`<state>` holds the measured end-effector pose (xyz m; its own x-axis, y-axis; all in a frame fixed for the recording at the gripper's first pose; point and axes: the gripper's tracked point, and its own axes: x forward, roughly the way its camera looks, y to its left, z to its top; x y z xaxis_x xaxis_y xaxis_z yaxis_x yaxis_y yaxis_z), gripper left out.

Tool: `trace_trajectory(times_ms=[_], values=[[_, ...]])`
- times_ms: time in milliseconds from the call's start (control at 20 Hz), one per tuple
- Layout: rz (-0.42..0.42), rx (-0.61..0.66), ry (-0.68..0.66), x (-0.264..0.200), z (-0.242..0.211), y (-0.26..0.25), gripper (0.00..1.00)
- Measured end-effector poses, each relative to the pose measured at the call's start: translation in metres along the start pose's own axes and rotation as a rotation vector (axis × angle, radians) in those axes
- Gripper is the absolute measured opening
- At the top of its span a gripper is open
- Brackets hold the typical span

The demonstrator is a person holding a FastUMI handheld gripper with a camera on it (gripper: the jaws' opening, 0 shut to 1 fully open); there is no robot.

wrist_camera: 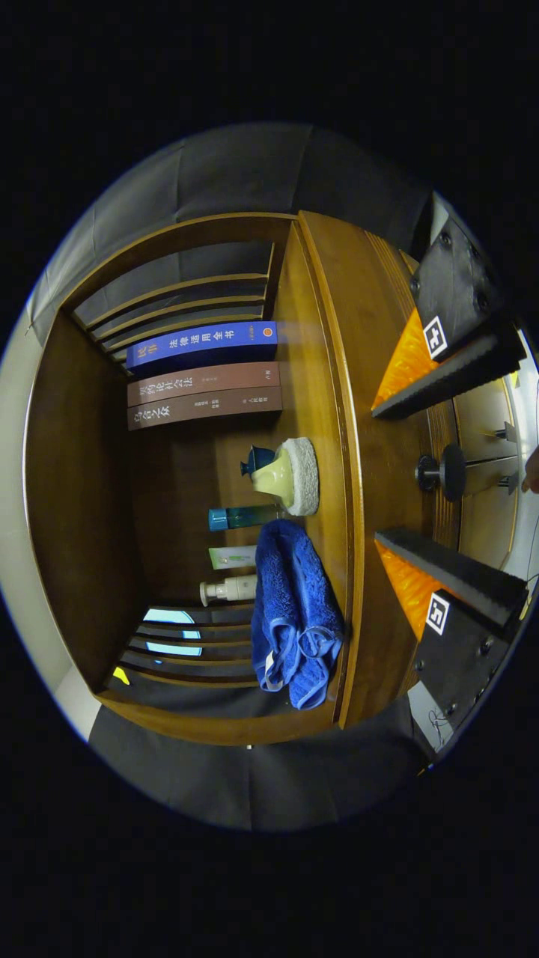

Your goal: Pull open the drawer, take out the items inside it, and place them on the countertop above the cabinet.

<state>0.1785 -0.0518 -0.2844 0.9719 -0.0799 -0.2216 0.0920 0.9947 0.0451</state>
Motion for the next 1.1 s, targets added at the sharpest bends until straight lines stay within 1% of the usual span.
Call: trace_trajectory(times_ms=[300,500,550,750,1100], values=[[0.008,-0.019,-0.028,-0.022,0.023,0.004,0.98],[0.033,-0.045,-0.082,-0.059,0.079,0.011,0.97],[0.03,-0.047,-0.094,-0.067,0.087,0.018,0.97],[0.046,-0.076,-0.083,-0.099,0.138,0.026,0.97],[0.055,-0.081,-0.126,-0.161,0.225,0.034,0.97]])
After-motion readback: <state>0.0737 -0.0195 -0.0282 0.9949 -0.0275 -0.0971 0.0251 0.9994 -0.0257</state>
